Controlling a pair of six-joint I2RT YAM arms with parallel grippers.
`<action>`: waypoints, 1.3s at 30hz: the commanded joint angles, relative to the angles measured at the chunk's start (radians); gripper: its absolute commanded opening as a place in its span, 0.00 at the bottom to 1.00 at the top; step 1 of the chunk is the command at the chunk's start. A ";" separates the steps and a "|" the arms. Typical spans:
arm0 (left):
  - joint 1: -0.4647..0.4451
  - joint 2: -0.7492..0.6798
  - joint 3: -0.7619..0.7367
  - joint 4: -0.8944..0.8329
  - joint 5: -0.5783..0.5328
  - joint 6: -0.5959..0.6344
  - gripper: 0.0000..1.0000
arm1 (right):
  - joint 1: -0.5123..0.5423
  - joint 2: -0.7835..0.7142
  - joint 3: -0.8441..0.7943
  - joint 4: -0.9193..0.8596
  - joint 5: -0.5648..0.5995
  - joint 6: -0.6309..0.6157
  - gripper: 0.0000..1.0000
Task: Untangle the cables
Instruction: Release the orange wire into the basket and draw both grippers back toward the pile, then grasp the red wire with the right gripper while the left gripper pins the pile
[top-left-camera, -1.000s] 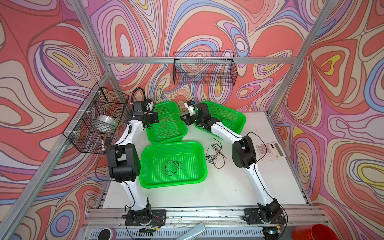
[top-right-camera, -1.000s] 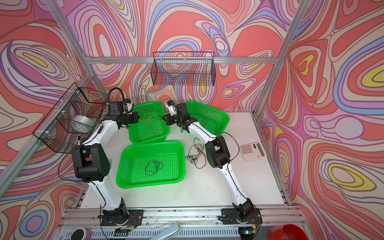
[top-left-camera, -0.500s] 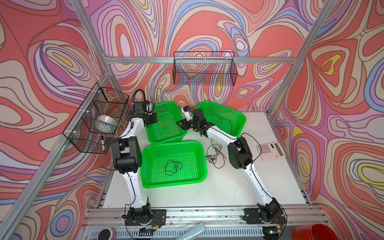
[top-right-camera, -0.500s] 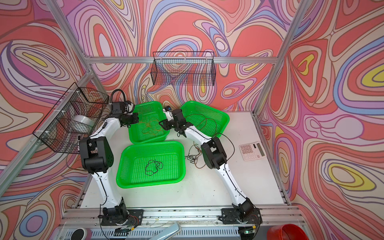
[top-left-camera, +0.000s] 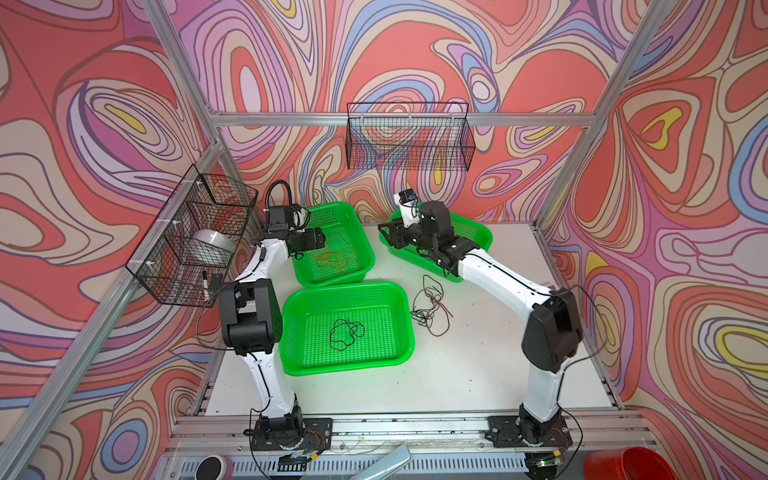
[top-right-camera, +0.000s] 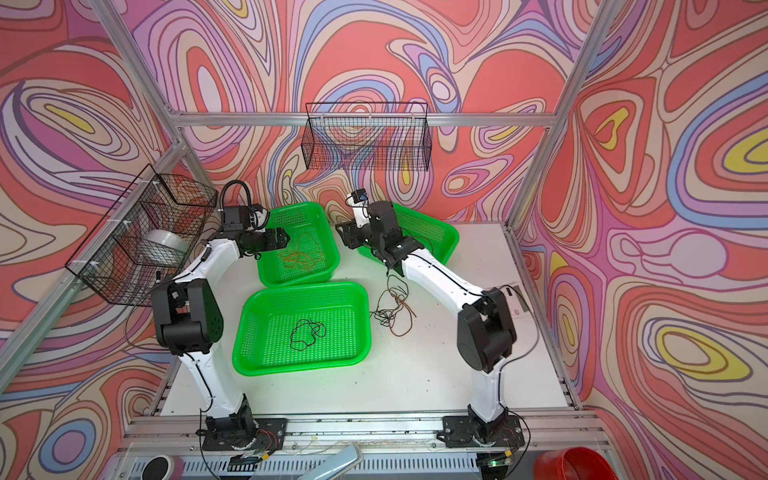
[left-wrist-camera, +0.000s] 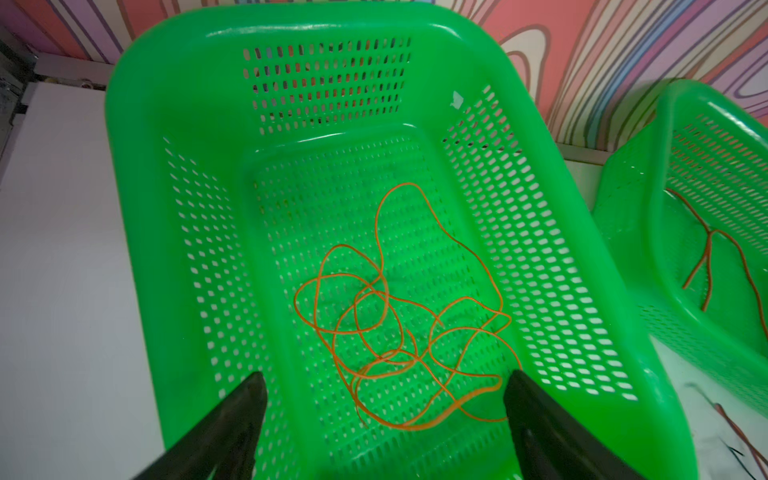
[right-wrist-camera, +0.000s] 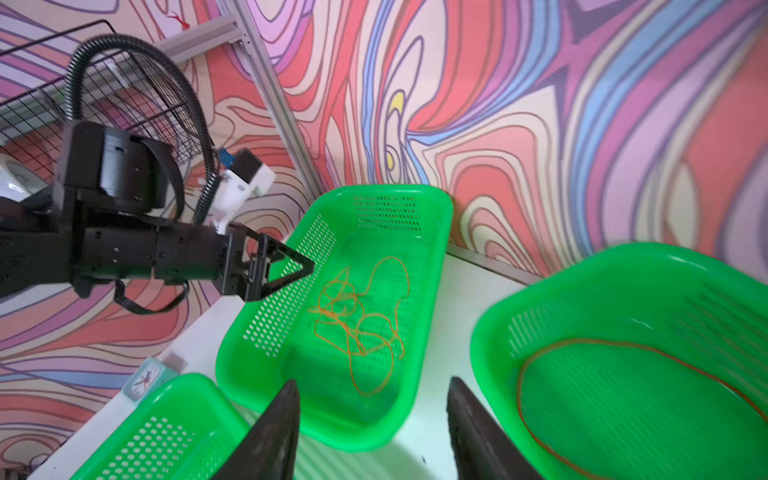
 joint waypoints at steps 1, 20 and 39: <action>-0.052 -0.125 -0.061 0.011 -0.039 0.025 0.96 | -0.015 -0.111 -0.217 -0.098 0.148 0.037 0.56; -0.345 -0.479 -0.379 0.076 -0.140 0.080 0.96 | -0.057 0.089 -0.318 -0.219 0.242 0.289 0.46; -0.494 -0.574 -0.526 0.307 0.128 0.081 0.80 | -0.057 -0.237 -0.361 -0.163 0.175 0.200 0.00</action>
